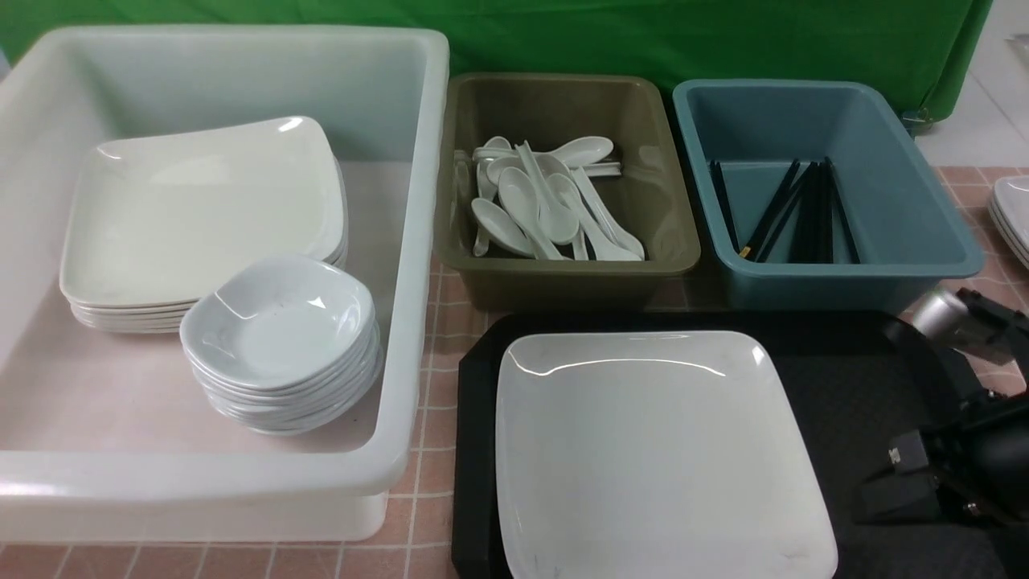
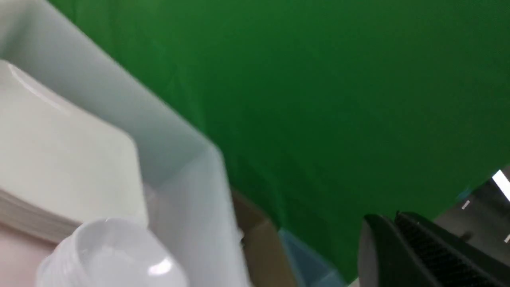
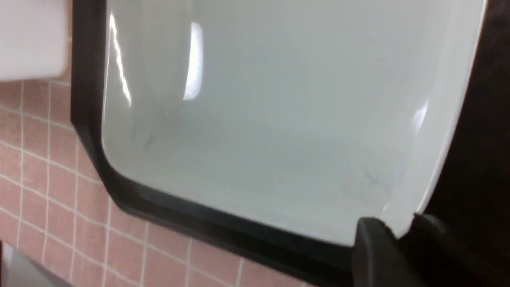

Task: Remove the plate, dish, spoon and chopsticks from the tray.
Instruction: Use the left arm to grab a plate from the dinner plate

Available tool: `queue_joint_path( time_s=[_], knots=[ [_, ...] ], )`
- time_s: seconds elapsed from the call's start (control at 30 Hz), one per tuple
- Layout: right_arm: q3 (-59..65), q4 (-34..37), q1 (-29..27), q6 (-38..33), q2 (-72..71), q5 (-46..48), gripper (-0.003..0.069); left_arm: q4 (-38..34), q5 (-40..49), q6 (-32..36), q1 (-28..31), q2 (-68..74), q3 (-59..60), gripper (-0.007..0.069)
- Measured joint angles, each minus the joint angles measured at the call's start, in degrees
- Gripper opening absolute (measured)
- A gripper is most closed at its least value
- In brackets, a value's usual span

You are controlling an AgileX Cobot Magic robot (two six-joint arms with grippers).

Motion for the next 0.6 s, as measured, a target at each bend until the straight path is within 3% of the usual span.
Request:
queue_joint_path(
  time_s=[0.13,0.17,0.27,0.3,0.33,0.37,0.5,0.6],
  knots=[
    [-2.74,-1.84,0.00,0.55,3.49,0.12,0.0296,-0.43,18.77,10.02,0.00,13.16,-10.75,0.0021],
    [-2.80,-1.85,0.00,0.61,3.49,0.12,0.0298,-0.59,19.78,10.67,0.00,13.16,-11.25,0.0021],
    [-3.06,-2.31,0.00,1.34,7.42,0.12,0.0309,-5.81,35.42,22.21,0.00,27.58,-17.58,0.0021],
    [-3.06,-2.31,0.00,1.34,7.61,0.12,0.0309,-6.59,36.55,23.36,0.00,28.98,-17.97,0.0021],
    [-3.06,-2.38,0.00,1.58,8.88,0.06,0.0309,-10.60,39.59,28.59,0.00,34.20,-18.88,0.0021],
    [-3.06,-2.43,0.00,1.64,9.14,0.00,0.0309,-10.59,39.86,28.59,0.00,34.81,-18.94,0.0021],
    [-3.17,-2.50,0.00,1.76,9.87,0.00,0.0310,-24.59,43.73,41.35,-1.13,47.12,-19.30,0.0032],
    [-3.23,-2.72,0.00,1.76,9.87,-0.07,0.0310,-27.40,43.14,44.14,-3.89,50.93,-19.54,0.0047]
  ],
)
